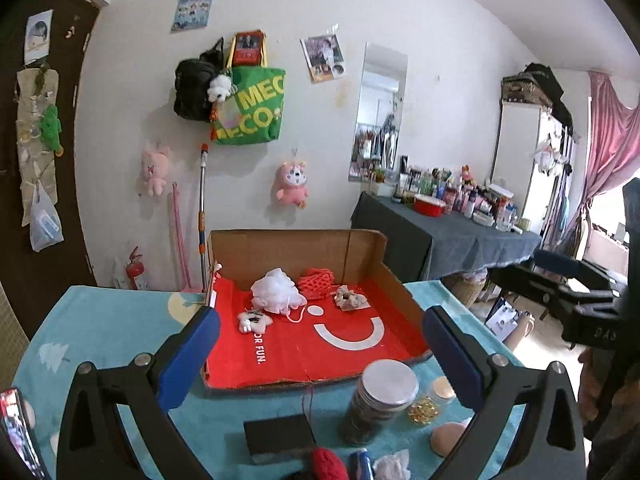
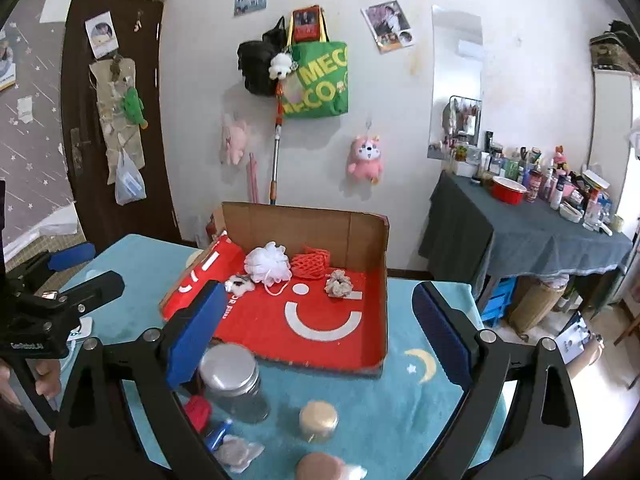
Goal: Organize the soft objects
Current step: 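Withdraw both tools from the box back toward the table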
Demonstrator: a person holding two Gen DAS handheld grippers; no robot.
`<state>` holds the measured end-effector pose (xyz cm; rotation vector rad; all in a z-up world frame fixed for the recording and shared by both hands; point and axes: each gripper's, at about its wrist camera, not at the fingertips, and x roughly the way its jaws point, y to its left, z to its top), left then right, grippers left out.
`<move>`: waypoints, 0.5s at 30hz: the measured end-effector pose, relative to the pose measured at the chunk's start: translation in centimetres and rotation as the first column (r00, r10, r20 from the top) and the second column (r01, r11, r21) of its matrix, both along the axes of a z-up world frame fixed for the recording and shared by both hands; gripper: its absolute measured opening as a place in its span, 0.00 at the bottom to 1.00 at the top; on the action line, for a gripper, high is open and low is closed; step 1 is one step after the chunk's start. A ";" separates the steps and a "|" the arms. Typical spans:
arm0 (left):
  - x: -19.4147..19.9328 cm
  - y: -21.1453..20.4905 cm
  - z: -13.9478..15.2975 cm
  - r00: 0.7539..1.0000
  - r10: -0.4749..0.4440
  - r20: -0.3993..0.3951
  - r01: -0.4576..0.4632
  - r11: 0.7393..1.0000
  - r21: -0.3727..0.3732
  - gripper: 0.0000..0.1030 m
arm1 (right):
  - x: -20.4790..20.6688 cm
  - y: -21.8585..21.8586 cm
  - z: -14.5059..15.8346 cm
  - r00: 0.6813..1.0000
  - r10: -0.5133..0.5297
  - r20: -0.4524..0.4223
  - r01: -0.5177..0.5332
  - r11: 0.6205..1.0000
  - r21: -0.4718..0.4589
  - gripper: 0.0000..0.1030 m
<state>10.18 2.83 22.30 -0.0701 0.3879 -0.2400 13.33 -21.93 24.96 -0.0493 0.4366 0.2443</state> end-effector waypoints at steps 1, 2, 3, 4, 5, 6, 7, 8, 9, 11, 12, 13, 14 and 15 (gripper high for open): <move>-0.6 0.0 -0.2 1.000 0.005 0.012 -0.005 1.000 -0.006 1.00 | -0.9 0.0 -0.2 1.000 -0.003 0.013 0.003 1.000 -0.006 0.92; -1.2 -0.1 -0.3 1.000 0.007 0.019 -0.007 1.000 -0.010 1.00 | -1.7 0.1 -0.3 1.000 -0.008 0.027 0.009 1.000 -0.014 0.92; -2.1 -0.1 -0.5 0.999 0.011 0.029 -0.011 1.000 -0.020 1.00 | -2.7 0.1 -0.5 0.999 -0.019 0.045 0.020 1.000 -0.023 0.92; -2.7 -0.1 -0.8 0.999 0.015 0.038 -0.014 1.000 -0.025 1.00 | -3.8 0.1 -0.8 0.998 -0.025 0.060 0.027 0.999 -0.025 0.93; -3.2 0.0 -1.0 0.999 0.019 0.044 -0.018 1.000 -0.025 1.00 | -4.7 0.0 -1.1 0.997 -0.025 0.068 0.026 1.000 -0.014 0.93; -3.9 0.0 -1.3 0.998 0.031 0.057 -0.029 0.999 -0.021 1.00 | -5.4 -0.1 -1.2 0.997 -0.021 0.070 0.022 1.000 -0.002 0.93; -4.5 -0.1 -1.4 0.997 0.041 0.069 -0.040 0.999 -0.018 1.00 | -6.2 -0.2 -1.5 0.997 -0.018 0.075 0.017 1.000 0.015 0.93; -5.0 -0.1 -1.7 0.995 0.050 0.083 -0.049 0.999 -0.012 1.00 | -7.0 -0.3 -1.7 0.996 -0.022 0.082 0.020 0.999 0.024 0.93; -5.7 -0.2 -2.0 0.994 0.056 0.098 -0.056 0.998 -0.006 1.00 | -7.8 -0.4 -2.1 0.995 -0.030 0.091 0.028 0.999 0.031 0.94; -6.8 -0.4 -2.6 0.992 0.059 0.114 -0.060 0.998 0.003 1.00 | -8.9 -0.6 -2.6 0.994 -0.042 0.103 0.037 0.998 0.045 0.97; -7.1 -0.5 -2.8 0.991 0.060 0.118 -0.062 0.998 0.006 1.00 | -9.4 -0.7 -3.0 0.993 -0.053 0.109 0.048 0.998 0.048 0.97; -7.4 -0.6 -3.1 0.991 0.061 0.122 -0.062 0.998 0.008 1.00 | -10.0 -0.7 -3.5 0.990 -0.070 0.122 0.065 0.997 0.047 0.97; -7.9 -0.7 -3.6 0.990 0.058 0.130 -0.060 0.998 0.012 1.00 | -10.5 -0.8 -3.9 0.989 -0.077 0.129 0.072 0.996 0.047 0.97; -8.2 -0.8 -3.9 0.989 0.058 0.136 -0.061 0.998 0.014 1.00 | -10.9 -0.7 -4.3 0.988 -0.077 0.132 0.071 0.996 0.048 0.97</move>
